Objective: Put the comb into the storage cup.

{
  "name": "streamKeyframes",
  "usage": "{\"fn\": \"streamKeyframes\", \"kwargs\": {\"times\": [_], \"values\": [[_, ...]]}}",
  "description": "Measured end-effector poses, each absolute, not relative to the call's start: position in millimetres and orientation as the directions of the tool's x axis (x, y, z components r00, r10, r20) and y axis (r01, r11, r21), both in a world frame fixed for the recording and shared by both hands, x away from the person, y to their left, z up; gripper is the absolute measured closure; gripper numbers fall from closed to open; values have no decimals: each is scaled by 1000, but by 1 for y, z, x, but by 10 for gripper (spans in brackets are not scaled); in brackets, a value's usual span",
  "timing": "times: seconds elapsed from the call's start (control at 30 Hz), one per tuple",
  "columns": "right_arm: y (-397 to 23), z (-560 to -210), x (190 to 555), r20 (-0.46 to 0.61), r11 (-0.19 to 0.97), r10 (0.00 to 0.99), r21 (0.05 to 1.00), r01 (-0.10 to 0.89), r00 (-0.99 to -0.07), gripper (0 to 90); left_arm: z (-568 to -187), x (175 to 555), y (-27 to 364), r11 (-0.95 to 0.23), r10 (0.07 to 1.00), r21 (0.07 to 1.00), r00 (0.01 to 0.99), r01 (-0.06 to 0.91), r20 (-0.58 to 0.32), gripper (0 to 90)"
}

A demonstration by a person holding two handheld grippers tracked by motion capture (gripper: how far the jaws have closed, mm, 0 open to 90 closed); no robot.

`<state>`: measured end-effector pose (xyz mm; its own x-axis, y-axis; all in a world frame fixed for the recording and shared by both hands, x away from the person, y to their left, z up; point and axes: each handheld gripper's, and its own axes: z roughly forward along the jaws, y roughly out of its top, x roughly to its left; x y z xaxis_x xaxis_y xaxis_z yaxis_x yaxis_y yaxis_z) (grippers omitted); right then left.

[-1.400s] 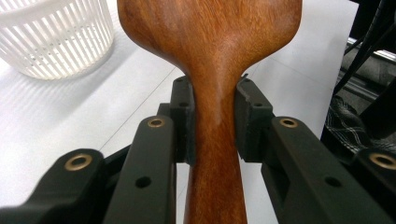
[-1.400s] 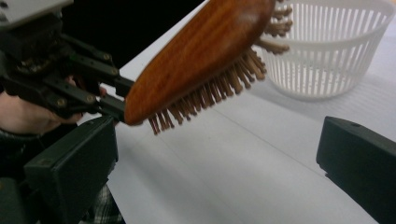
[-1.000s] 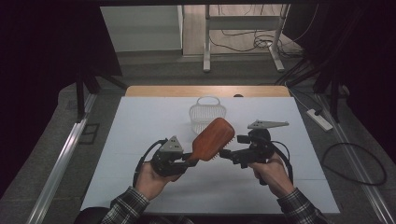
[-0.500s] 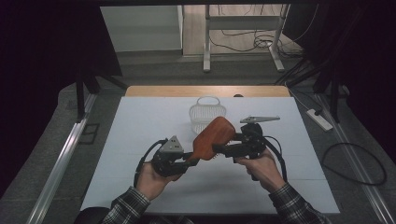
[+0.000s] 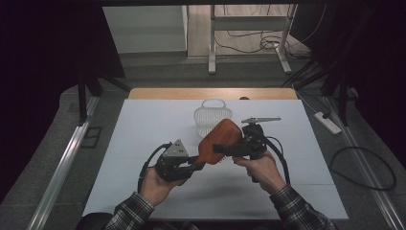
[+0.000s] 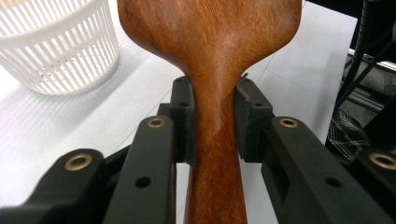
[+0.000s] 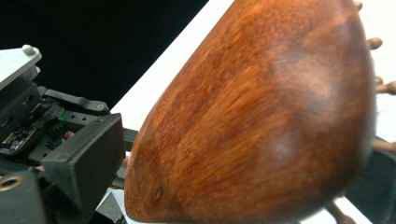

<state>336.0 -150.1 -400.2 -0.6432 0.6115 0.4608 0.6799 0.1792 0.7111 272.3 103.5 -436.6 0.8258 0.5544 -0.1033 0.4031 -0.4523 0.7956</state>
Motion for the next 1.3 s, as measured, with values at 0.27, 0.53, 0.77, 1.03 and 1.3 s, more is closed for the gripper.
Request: {"fn": "streamKeyframes", "kwargs": {"times": [0.27, 0.53, 0.77, 1.03, 1.3], "values": [[-150, -402, 339, 506, 143, 592, 700, 700, -627, 176, -437, 270, 101, -454, 554, 799, 827, 395, -94, 720], [-154, -402, 341, 579, 86, 554, 676, 732, -599, 338, -438, 270, 99, -455, 548, 801, 831, 389, -93, 719], [-158, -404, 341, 651, 46, 516, 627, 777, -556, 447, -444, 271, 95, -485, 543, 782, 836, 390, -81, 718], [-154, -403, 338, 647, 58, 510, 631, 774, -566, 542, -448, 273, 92, -499, 553, 771, 830, 395, -67, 711], [-152, -400, 335, 603, 77, 522, 671, 737, -604, 561, -449, 276, 96, -493, 583, 765, 810, 413, -62, 515]]}}
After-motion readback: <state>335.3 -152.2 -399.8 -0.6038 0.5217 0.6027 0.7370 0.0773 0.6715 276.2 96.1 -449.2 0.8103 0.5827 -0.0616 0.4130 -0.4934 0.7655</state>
